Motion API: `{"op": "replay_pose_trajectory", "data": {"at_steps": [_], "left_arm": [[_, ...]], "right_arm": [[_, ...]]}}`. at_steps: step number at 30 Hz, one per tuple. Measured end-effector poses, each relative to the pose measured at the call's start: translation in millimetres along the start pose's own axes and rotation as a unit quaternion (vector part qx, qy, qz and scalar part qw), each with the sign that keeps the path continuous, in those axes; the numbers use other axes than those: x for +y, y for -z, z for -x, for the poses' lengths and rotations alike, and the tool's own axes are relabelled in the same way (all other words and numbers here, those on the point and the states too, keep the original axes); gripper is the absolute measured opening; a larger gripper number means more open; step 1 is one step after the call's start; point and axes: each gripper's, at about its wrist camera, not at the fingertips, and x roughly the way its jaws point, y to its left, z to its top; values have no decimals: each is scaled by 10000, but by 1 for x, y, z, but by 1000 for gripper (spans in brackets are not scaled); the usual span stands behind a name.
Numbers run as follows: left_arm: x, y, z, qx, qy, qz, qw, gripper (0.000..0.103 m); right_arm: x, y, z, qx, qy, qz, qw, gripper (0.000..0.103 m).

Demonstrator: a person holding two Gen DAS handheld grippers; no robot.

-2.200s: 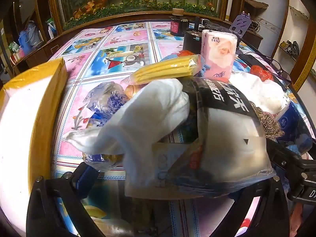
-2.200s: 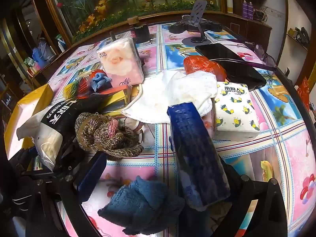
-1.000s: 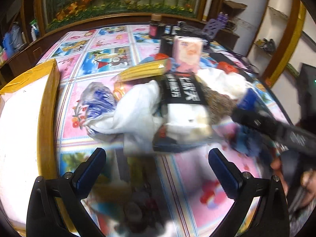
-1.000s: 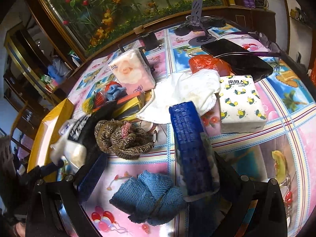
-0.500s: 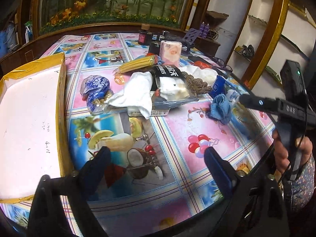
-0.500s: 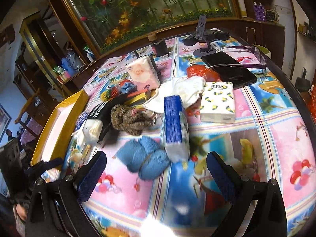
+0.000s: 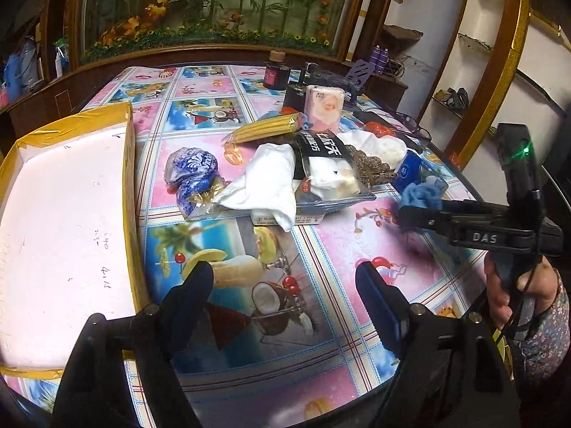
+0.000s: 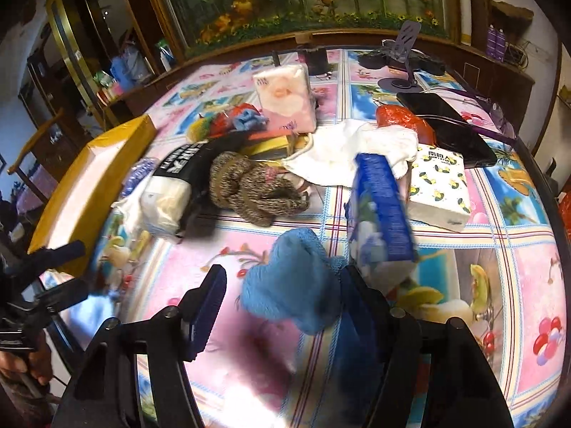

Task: Organize soft objects
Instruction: 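Grasp the white cloth with the left tool while the right tool grasps the blue towel, then carry both soft items into the yellow-rimmed white box and open both tools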

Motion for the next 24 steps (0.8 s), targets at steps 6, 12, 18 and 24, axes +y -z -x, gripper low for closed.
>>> {"op": "replay_pose_trajectory", "data": {"at_steps": [6,12,18,24], "left_arm": [[2,-19,-1,-95,-86,-73,9999,82],[14,-64,-29,143,-298,59,9994,67],[27,-87,-68,583,-438,183,9972,52],[7,-95,-97,800,-551,-250,9950,52]], "right_arm": [[-10,-3,7,-222,-363,-238,9988,35],[3,-49,32,-1073,-805,-368,9903,36],[17,-80,12,-1876,-1005,-243,9768,36],[0,-78,12,-2019,-1167,-452,9714,36]]}}
